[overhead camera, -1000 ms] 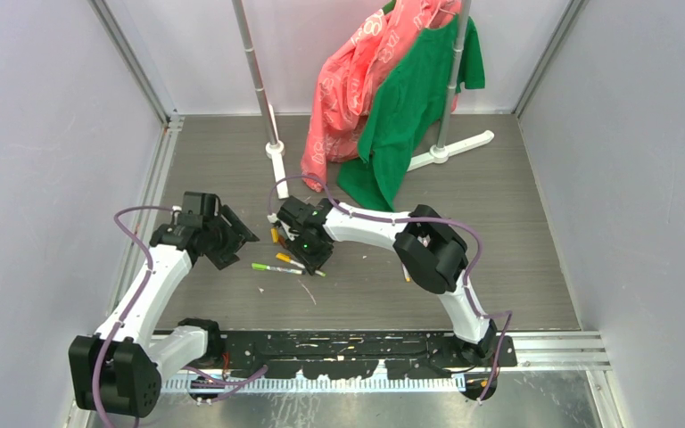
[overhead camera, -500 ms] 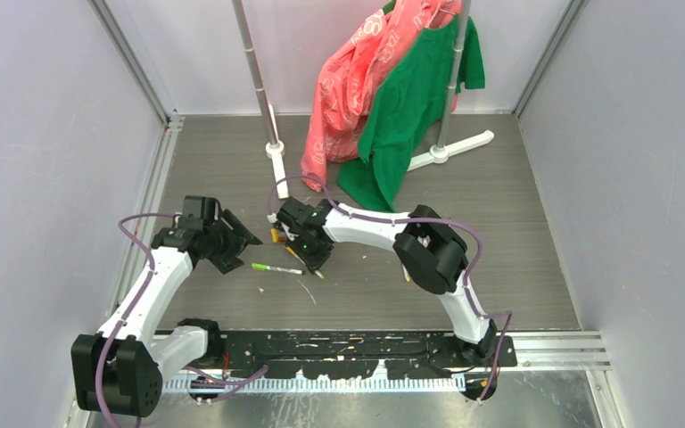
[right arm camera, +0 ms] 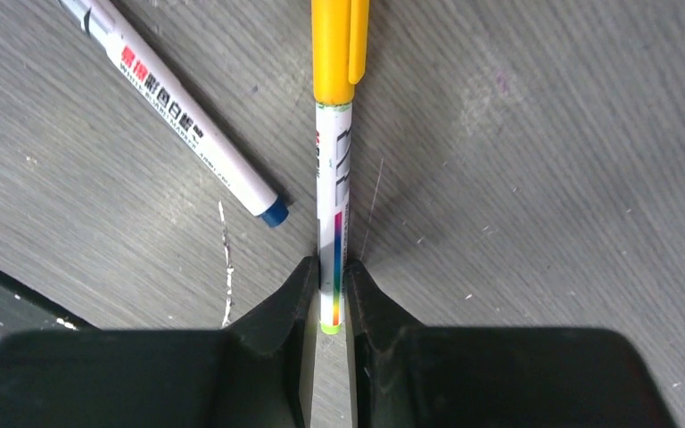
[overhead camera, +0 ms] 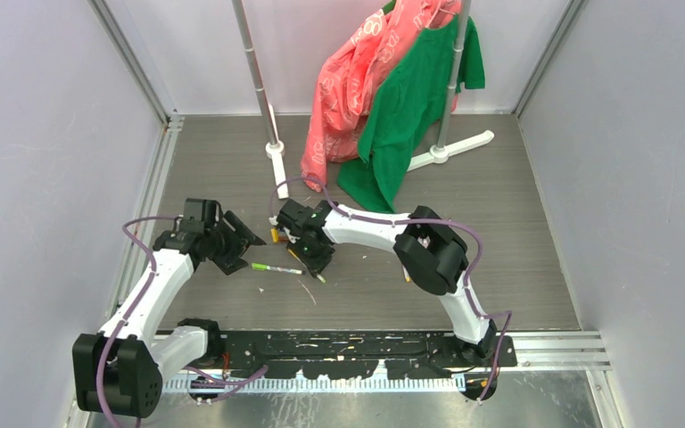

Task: Open the pen caps

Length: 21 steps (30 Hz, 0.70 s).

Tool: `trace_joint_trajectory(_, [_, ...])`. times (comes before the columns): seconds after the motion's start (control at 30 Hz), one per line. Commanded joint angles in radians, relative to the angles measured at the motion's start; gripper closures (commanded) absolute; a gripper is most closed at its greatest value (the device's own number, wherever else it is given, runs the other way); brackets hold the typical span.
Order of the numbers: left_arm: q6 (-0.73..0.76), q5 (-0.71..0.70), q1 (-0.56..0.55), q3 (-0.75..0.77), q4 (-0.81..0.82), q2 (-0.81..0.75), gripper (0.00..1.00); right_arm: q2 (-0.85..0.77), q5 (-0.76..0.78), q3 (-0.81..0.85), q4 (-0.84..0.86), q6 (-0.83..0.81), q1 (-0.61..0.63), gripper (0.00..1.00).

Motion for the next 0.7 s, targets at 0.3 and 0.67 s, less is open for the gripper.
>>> trace_joint_trajectory(0.3, [-0.061,0.094,0.007,-0.041,0.141,0.003,0.32,-0.162,-0.048,0.031,-0.04,0.061,0.027,0.99])
trace_joint_trajectory(0.67, [-0.101,0.129,0.007,-0.05,0.2,0.026,0.32,-0.165,-0.101,0.086,-0.044,0.079,0.032,0.99])
